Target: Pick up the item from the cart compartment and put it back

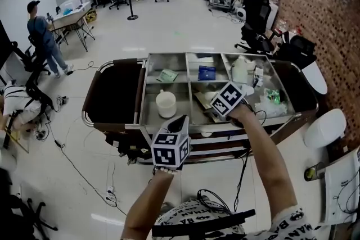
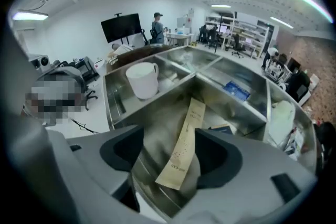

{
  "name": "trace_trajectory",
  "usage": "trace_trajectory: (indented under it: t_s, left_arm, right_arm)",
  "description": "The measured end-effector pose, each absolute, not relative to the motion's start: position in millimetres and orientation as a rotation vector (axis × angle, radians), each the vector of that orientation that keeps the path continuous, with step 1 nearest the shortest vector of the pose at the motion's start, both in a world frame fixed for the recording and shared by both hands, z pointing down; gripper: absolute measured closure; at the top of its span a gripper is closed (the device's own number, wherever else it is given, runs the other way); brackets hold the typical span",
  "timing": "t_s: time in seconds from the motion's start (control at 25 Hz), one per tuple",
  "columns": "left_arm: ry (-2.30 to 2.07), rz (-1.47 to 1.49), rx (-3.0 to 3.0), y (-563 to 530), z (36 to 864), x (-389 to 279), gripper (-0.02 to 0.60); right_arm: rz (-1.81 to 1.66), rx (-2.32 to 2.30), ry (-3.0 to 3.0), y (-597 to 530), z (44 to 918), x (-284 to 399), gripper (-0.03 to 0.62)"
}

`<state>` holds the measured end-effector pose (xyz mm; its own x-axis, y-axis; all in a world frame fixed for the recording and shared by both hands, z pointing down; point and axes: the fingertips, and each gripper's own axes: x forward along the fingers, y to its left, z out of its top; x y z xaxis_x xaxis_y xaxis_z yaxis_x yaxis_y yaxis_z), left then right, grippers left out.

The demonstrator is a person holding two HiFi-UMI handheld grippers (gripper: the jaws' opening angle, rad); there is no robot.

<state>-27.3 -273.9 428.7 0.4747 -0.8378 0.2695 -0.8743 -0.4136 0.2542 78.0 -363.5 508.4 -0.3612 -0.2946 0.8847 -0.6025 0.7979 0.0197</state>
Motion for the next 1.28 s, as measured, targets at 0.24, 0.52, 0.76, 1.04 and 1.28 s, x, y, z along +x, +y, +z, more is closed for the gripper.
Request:
trace_trajectory:
  t_s: [0.24,0.52,0.76,1.04,1.28]
  left_arm:
    - [-1.376,0.16,2.36,-272.3,437.8,-22.3,0.584]
    - [-1.361,0.134,2.348,-271.1,441.7,-26.6,0.584]
    - [-1.373,0.12,2.318,-267.2,448.8,-36.9,0.584]
    - [-1.391,0.109,2.29,-265.4,455.6,-47.4,0.584]
    - [-1.392,0.104,2.303,-266.3,452.3,-42.7,0.584]
  right_arm:
    - [0.428,0.59,-1.797,-371.7,547.9,88.2,0.276]
    - [0.474,0.541,-1.676,-376.1,574.7,94.1,0.276]
    - [0.496,0.534,-1.604,-379.9,591.9,102.0,0.283]
    - [0.457,0.537,-1.59,-381.0,586.3,101.9,0.444]
    - [0.438,0.558,-1.65,-378.8,569.7,103.9,0.459]
